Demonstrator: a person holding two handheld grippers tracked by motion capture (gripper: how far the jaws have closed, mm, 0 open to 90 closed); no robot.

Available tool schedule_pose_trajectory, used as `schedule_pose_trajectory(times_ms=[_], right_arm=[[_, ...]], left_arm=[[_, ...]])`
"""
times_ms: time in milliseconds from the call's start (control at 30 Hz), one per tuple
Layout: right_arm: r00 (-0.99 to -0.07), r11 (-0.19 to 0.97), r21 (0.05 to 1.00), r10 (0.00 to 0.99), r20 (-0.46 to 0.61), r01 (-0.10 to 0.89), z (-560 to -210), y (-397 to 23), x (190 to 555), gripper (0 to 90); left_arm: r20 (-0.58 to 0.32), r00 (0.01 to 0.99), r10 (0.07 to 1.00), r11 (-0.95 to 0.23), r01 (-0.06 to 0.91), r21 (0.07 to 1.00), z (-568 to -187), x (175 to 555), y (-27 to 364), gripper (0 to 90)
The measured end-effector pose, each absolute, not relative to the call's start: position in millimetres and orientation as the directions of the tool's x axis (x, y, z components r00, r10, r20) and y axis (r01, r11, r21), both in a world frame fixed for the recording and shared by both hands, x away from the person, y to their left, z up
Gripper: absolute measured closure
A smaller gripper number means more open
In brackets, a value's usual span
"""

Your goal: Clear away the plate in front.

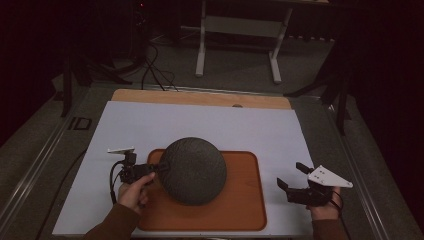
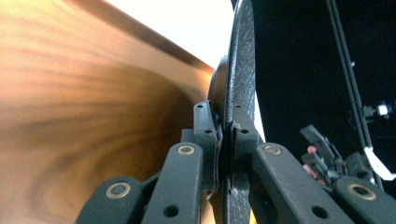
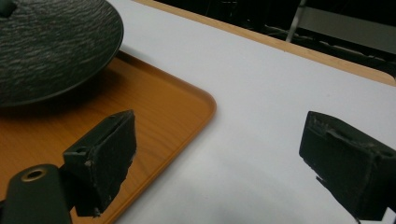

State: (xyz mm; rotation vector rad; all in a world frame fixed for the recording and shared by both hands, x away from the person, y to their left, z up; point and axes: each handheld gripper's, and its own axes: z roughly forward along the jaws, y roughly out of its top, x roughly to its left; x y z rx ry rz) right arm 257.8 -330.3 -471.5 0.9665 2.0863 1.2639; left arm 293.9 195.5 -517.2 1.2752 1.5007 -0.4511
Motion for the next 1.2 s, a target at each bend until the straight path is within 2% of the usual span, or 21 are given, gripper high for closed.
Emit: schedule_pose_trajectory(times_ms=[567,700,1000,1133,1200], right_arm=[[-0.619,0.321,0.896,0.783,-0.067,0.308,-472,-330,258,10.8],[-0.619,0.329,0.893,0.782,-0.074,0.308,-472,-329,258,10.7],[-0.623,0.334,0.889,0.779,-0.075,0.312,-472,-327,259,10.8],[-0.624,0.337,0.888,0.778,-0.075,0.314,-473,-327,259,10.7],[-0.624,0.335,0.889,0.778,-0.074,0.313,-472,-327,258,10.7]], left_arm=[[-0.876,0.106,0.470,0.277,0.925,0.260,-539,281,173,85.0],[-0.861,0.095,0.501,0.262,0.931,0.254,-542,283,174,85.7],[-0.690,0.226,0.687,0.089,0.917,0.388,-529,291,161,73.8],[-0.612,0.252,0.750,0.019,0.916,0.400,-529,294,155,66.3],[-0.619,0.249,0.745,0.025,0.917,0.398,-528,294,155,63.6]])
